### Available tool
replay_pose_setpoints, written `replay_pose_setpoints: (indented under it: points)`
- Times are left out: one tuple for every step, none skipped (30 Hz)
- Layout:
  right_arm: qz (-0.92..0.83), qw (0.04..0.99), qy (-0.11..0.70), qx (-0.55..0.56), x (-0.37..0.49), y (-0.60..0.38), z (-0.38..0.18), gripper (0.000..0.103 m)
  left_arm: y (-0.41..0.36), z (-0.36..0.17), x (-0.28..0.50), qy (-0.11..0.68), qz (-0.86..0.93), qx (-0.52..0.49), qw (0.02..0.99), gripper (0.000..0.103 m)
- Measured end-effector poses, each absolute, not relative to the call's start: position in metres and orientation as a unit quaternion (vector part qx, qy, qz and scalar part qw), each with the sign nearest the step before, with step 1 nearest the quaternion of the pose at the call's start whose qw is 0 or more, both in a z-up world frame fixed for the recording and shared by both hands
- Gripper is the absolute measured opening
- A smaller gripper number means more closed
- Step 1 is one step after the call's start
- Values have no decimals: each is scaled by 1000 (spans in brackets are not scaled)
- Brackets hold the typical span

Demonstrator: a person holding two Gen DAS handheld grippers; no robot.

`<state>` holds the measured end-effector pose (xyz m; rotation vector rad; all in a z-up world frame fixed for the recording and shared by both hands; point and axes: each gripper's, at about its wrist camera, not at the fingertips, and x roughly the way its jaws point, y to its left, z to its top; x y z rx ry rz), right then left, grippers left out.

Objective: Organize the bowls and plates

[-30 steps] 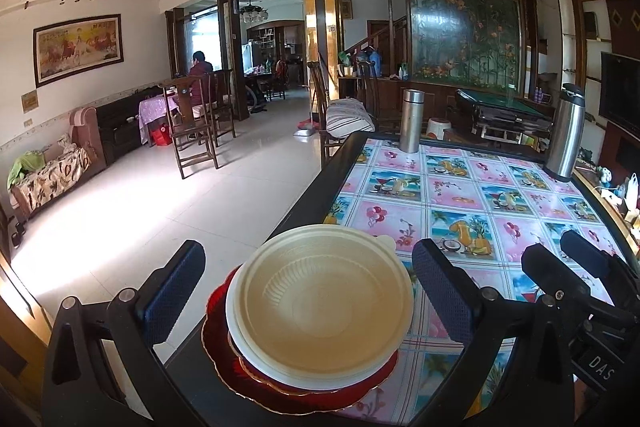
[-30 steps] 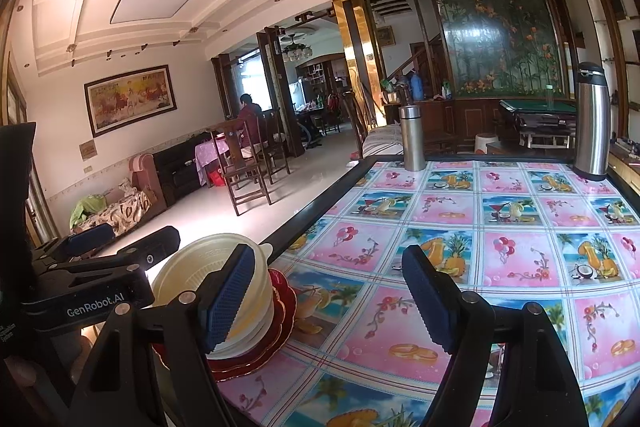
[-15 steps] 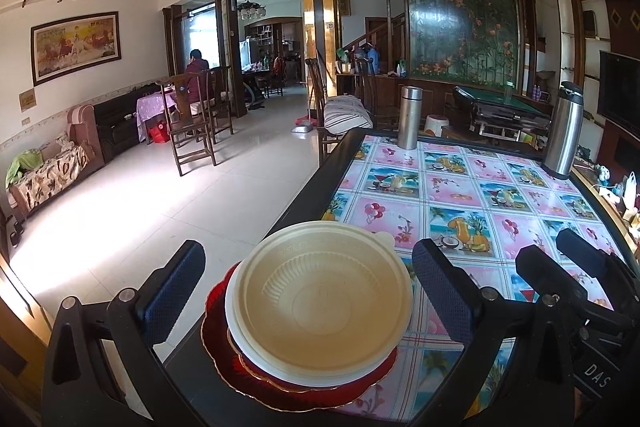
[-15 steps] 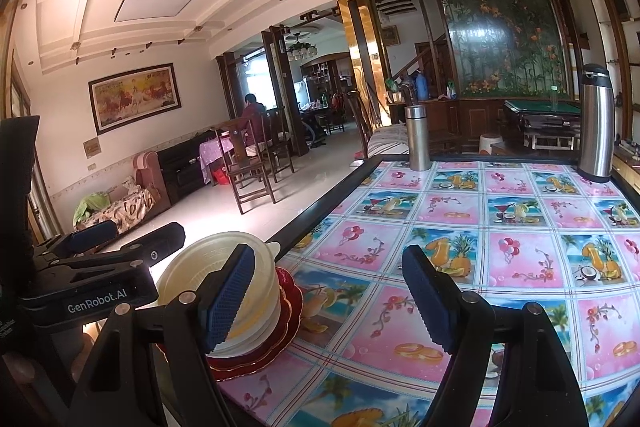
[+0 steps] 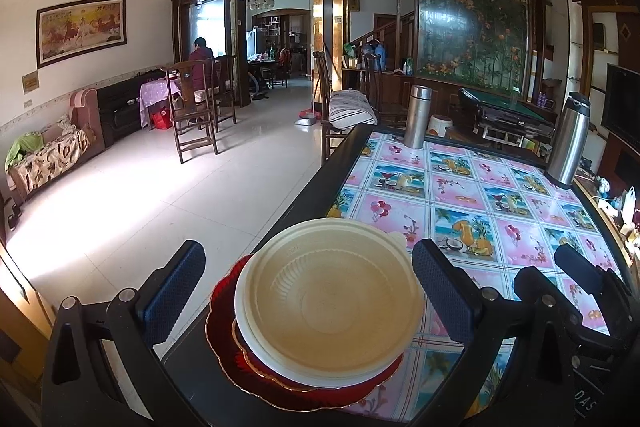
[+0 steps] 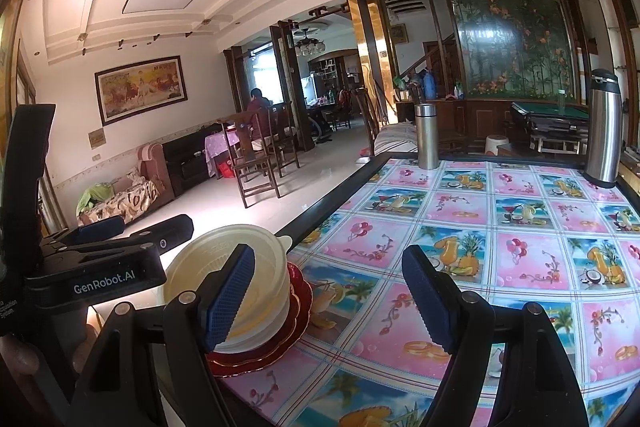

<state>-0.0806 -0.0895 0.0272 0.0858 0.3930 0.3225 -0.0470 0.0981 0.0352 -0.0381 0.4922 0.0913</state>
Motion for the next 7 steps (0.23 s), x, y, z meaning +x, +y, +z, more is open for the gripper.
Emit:
replay_pose_setpoints:
  points:
    - [160, 967, 195, 42, -81, -89, 27, 78, 99, 36, -48, 240, 47, -19, 969, 103]
    - [160, 967, 195, 42, -81, -88, 27, 78, 99, 37, -49, 237, 48, -20, 970, 103]
    - [161, 966, 197, 42, -80, -88, 26, 78, 99, 37, -49, 234, 48, -20, 971, 103]
    - [161, 966, 198, 42, -80, -88, 26, 78, 99, 38, -50, 233, 48, -19, 971, 103]
    - [162, 966, 199, 43, -79, -88, 25, 78, 99, 38, -50, 232, 48, -18, 971, 103]
    - [162, 965, 200, 43, -79, -87, 25, 78, 98, 39, -49, 231, 51, -16, 971, 103]
    - [161, 965, 200, 43, -79, -87, 25, 78, 98, 39, -50, 230, 53, -15, 972, 103]
